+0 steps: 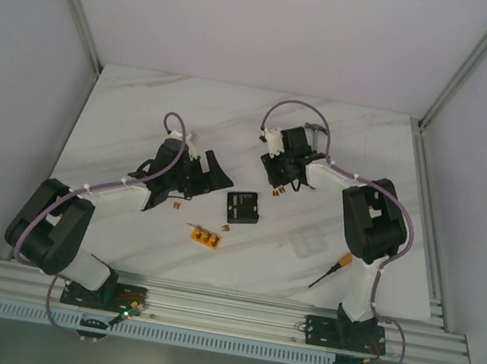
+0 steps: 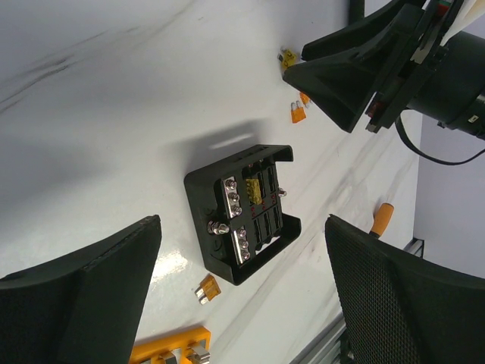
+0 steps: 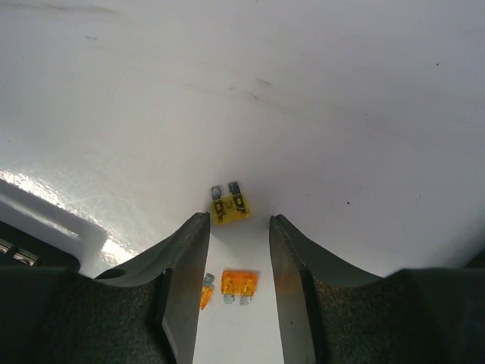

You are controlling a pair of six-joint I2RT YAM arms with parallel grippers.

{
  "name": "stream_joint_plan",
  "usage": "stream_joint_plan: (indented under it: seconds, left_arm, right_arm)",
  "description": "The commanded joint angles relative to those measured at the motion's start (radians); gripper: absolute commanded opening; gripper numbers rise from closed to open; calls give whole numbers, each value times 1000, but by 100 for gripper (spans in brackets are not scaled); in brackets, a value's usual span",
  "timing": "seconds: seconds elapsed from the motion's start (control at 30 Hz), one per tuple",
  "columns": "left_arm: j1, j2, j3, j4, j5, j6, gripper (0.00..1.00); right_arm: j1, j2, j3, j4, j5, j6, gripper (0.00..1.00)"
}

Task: Snap on the fuse box
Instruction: Pick up the fuse from the center of the board.

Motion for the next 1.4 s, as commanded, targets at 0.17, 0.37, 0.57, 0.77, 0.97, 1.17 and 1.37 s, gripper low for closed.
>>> stream_joint_plan:
  seconds: [0.17,0.37,0.57,0.77,0.97,1.17,1.37]
  left_arm:
    - [6,-13,-10,-2,-2,13,98]
    - [5,-11,-10,-5,0,13,98]
    - [5,-15,-12,-4,2,14,98]
    - [6,-18,-12,-4,3,11,98]
    - [5,-13,3,-1,9,2,98]
    - [6,-14,28,11,13,-15,95]
    - [6,-6,52,28,34,-34,90]
  right_arm:
    - [-13,70,76,-86,-91,-80,42]
    - [-13,82,82,-118,-84,-98,38]
    - [-12,61,57,-127,-87,-98,34]
    - [-10,49,41,-130,-60,-78,30]
    - [0,-34,-14,-78,-73,-48,25]
    - [14,-139,-59,-44,-95,-17,24]
    - [42,-246,-110,-10,-129,14,24]
